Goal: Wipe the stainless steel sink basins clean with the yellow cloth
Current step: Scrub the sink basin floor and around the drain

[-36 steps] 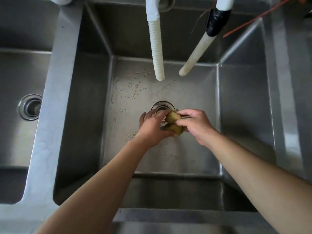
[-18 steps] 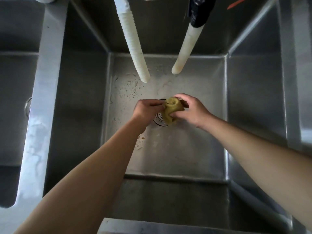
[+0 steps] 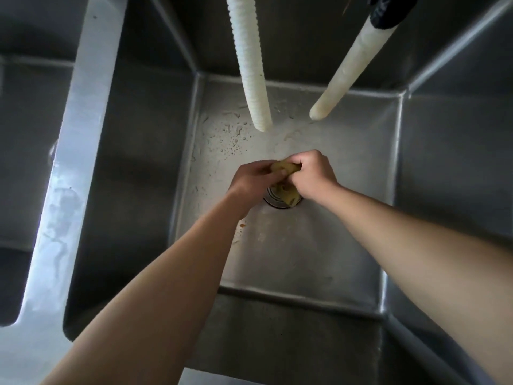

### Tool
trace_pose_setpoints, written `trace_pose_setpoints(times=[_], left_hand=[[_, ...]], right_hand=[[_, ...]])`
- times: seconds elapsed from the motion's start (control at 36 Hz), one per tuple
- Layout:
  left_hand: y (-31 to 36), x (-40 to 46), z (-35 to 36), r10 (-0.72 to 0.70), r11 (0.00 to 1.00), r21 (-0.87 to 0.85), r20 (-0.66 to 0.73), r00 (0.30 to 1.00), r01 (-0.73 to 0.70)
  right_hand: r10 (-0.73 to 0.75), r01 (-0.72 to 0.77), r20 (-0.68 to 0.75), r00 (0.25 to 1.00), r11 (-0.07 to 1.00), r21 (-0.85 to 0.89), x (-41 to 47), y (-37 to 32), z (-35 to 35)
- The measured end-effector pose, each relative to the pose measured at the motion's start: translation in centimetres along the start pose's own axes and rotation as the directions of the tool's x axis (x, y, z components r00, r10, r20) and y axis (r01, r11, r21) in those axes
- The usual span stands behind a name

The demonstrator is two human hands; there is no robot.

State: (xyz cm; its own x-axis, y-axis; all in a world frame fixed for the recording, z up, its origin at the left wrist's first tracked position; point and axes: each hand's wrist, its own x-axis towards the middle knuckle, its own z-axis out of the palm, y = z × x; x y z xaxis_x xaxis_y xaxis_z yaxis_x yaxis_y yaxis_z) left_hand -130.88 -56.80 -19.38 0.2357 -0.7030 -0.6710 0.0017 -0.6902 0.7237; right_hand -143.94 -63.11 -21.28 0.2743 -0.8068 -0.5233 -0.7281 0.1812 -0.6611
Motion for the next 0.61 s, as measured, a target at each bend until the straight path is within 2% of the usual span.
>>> trace_pose_setpoints(times=[0.08, 0.28, 0.47, 0.61], left_hand=[[-0.1, 0.4, 0.5, -0.033, 0.999, 0.025, -0.041, 0.999, 0.034], [-1.6, 1.2, 2.4, -0.155, 0.988, -0.024, -0.25, 0.956, 0.154], [-1.9, 0.4, 2.6, -0.197, 0.978, -0.124, -0.292, 0.936, 0.168], [-1.1, -0.8, 3.2, -0.15, 0.988, -0.079, -0.262, 0.953, 0.134]], right_hand=[[0.028, -0.028, -0.034, 0.999, 1.0, 0.009, 0.0, 0.2, 0.1], [0.101, -0.099, -0.086, 0.991, 0.995, 0.02, -0.5, 0.9, 0.7], [0.096, -0.096, -0.085, 0.992, 0.995, 0.004, -0.9, 0.8, 1.4], [0.098, -0.098, 0.002, 0.995, 0.995, 0.015, -0.6, 0.3, 0.9]])
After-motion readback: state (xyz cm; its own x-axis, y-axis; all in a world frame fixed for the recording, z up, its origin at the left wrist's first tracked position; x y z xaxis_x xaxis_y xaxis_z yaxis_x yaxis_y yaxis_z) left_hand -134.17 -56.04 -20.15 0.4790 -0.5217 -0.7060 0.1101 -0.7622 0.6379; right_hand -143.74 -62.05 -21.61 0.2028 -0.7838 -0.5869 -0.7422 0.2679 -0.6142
